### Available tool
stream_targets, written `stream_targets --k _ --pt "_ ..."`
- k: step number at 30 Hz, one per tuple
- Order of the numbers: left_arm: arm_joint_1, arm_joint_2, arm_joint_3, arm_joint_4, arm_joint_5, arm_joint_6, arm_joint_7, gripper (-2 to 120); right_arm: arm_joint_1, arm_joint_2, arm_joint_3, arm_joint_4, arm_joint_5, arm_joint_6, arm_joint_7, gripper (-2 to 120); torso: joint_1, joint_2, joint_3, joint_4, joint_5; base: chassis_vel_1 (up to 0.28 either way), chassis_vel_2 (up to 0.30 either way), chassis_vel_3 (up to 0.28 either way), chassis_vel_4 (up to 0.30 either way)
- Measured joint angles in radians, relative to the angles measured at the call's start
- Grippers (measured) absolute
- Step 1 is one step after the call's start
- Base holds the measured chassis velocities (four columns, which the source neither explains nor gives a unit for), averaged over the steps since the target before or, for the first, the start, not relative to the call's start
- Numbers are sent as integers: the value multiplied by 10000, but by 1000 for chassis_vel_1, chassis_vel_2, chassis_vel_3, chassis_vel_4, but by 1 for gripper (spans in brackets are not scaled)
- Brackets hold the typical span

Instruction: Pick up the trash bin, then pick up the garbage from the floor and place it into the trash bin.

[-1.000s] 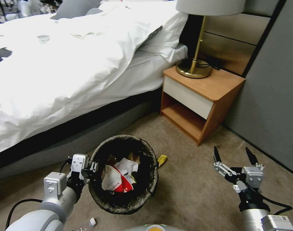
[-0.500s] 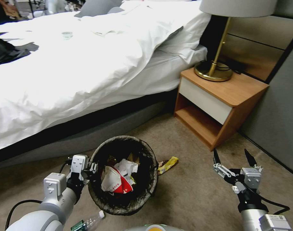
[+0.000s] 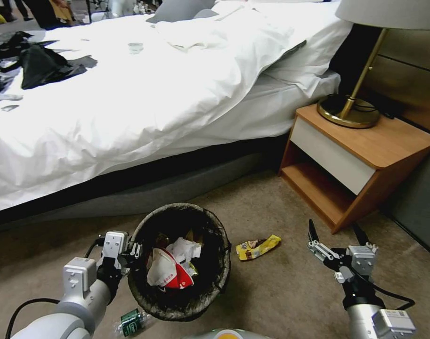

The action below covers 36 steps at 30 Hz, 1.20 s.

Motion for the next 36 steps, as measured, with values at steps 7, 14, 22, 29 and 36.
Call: stream_targets --k 7,14,22,29,36 --pt "156 25 -45 0 -150 -307 40 1 611 -122 -613 -313 169 -968 335 100 0 0 0 1 0 0 0 0 0" --pt "221 -12 -46 0 -206 -434 80 1 1845 -420 -1542 -818 1768 -3026 1481 100 0 0 0 -1 1 0 0 0 0" --pt "309 -14 -114 0 -192 -440 86 1 3048 -679 -2353 -1610 3921 -4348 2495 100 1 0 0 0 0 0 0 0 0" --pt "306 -4 -155 0 -186 -441 87 1 4245 -676 -3059 -2279 5247 -5135 3751 100 1 0 1 -1 0 0 0 0 0" --pt "280 39 -180 0 -193 -440 90 1 5453 -116 -3413 -3406 6378 -5865 4923 100 0 0 1 0 -2 0 0 0 0"
